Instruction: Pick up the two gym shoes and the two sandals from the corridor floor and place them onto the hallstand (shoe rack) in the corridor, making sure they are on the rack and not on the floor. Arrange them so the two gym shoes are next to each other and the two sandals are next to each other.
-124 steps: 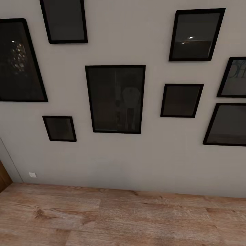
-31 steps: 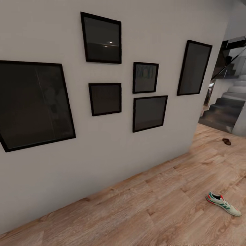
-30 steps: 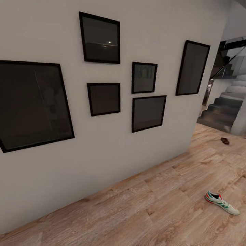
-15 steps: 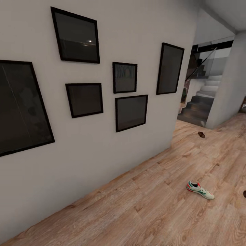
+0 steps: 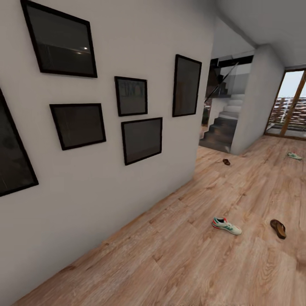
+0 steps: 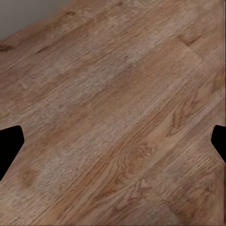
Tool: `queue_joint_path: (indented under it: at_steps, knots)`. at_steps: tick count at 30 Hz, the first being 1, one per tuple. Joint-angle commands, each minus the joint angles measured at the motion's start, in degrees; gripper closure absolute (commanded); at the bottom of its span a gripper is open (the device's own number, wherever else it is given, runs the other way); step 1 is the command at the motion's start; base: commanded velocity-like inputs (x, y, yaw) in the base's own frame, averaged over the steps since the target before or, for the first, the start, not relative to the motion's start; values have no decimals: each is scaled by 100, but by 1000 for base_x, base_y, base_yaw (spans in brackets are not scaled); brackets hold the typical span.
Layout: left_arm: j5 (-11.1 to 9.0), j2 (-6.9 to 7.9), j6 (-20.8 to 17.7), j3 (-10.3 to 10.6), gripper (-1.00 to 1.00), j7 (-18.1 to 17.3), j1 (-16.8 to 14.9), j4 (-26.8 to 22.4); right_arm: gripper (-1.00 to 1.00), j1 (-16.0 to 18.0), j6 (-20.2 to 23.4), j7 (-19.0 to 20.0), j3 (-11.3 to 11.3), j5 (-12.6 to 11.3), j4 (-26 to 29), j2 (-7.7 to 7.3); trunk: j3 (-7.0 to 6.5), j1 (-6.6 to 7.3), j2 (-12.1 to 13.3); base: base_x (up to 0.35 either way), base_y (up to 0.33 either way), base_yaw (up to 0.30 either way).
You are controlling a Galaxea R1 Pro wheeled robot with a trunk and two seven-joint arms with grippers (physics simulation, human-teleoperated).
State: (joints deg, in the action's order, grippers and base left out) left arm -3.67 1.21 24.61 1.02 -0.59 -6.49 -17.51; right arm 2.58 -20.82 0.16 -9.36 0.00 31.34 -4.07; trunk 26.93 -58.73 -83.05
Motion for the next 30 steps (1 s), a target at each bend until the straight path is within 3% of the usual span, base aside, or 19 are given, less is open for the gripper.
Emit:
queue_joint_path:
  at_steps: [1,18,30]
  knots:
    - [-38,2,17,12,-100,-7,-2,2,-100,5,-19,2,-5,0,-6,0,8,0,-3,0,0,-300]
    - [-38,2,18,12,-100,-9,-2,-7,-100,5,-19,2,-7,0,-11,2,44,0,-3,0,0,-300]
    - [-38,2,17,12,-100,-4,-2,-4,-100,5,-19,2,-7,0,-13,4,285,-263,-484,0,0,-300]
